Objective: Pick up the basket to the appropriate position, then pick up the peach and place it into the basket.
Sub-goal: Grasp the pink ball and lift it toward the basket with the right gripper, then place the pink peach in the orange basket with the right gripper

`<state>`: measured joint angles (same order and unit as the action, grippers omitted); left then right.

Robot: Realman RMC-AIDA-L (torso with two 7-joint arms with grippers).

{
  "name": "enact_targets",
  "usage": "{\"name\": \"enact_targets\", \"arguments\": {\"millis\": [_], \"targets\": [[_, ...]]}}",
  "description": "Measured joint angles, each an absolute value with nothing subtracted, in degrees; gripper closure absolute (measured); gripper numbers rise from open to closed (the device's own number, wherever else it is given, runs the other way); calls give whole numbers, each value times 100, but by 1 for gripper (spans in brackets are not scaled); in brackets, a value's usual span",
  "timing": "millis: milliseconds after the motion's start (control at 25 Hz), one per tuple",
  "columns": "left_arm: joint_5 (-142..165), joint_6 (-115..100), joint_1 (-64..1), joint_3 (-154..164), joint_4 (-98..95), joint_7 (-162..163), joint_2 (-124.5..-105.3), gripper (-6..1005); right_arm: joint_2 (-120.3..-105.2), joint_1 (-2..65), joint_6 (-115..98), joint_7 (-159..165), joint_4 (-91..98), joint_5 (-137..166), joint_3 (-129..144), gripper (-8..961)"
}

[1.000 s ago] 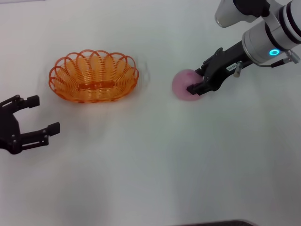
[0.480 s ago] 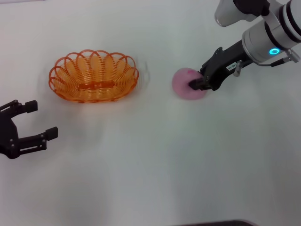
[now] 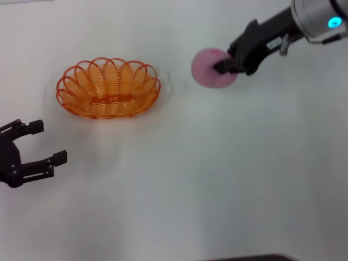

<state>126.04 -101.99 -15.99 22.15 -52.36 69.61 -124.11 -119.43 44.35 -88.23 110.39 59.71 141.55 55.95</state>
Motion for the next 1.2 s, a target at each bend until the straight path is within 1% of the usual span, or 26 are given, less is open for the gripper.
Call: {"name": "enact_targets", "arguments": {"millis": [360, 680, 880, 1040, 1200], "targets": [[12604, -10255, -1583, 2215, -5239, 7023, -12402, 95, -11978, 4757, -9331, 11263, 6617, 14191, 5526, 833], [12610, -10266, -1583, 2206, -5236, 7023, -12401, 95, -12010, 4826, -9159, 11268, 6537, 14120, 5697, 816], [12613, -10238, -1616, 2210, -5199, 7023, -12401, 95, -12023, 4892, -8696, 11270, 6216, 13730, 6081, 805], [12612, -10226, -1623, 2215, -5194, 7023, -12401, 95, -12001, 4963, -8010, 11132, 5598, 13208, 6570, 797], [12580, -10205, -1625, 2205, -5194, 7023, -12401, 95, -12023, 4977, -7246, 10704, 4983, 12542, 6912, 788]]}}
